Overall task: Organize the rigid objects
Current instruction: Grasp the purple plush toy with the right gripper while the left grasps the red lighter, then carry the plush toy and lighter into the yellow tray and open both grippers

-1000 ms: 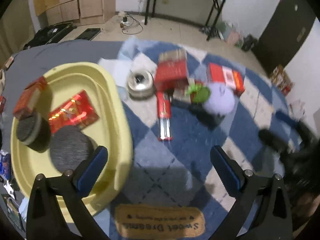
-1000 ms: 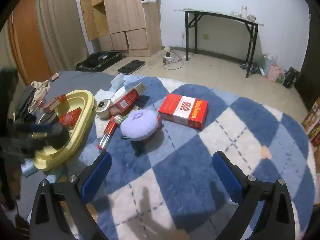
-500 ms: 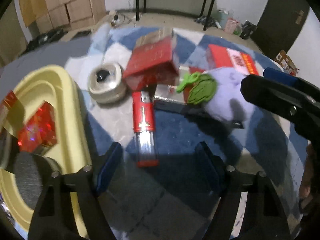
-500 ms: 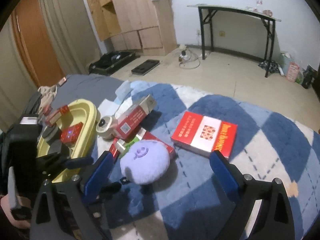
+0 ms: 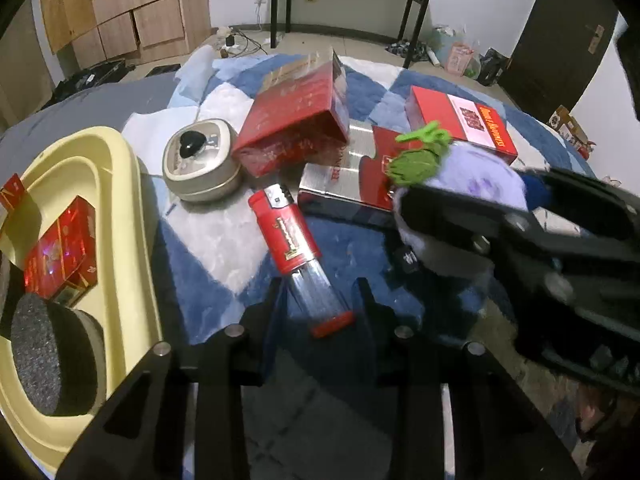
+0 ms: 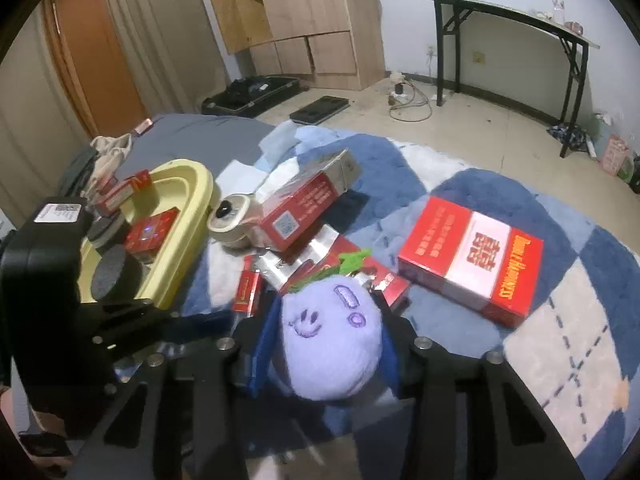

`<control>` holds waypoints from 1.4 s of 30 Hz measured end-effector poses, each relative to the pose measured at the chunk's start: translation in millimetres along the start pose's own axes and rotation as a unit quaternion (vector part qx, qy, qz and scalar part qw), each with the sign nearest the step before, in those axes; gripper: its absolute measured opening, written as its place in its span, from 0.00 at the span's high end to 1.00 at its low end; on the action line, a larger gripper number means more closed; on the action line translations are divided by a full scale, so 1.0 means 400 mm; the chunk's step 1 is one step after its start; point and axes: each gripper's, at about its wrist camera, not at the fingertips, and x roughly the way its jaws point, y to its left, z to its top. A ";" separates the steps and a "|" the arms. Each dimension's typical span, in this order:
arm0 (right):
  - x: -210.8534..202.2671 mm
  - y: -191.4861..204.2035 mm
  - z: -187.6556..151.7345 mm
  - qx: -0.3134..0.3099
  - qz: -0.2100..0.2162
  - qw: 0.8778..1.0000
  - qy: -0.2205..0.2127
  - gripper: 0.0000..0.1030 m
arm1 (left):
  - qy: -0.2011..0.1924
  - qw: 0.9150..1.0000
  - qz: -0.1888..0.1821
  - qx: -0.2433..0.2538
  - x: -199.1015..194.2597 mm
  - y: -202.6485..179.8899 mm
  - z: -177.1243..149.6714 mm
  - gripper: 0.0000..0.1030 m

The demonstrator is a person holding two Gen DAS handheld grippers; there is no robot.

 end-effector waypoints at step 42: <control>-0.123 -0.117 -0.161 0.109 -0.015 0.993 0.029 0.65 | 0.013 0.999 -0.024 -0.029 -0.036 0.025 -0.075 0.89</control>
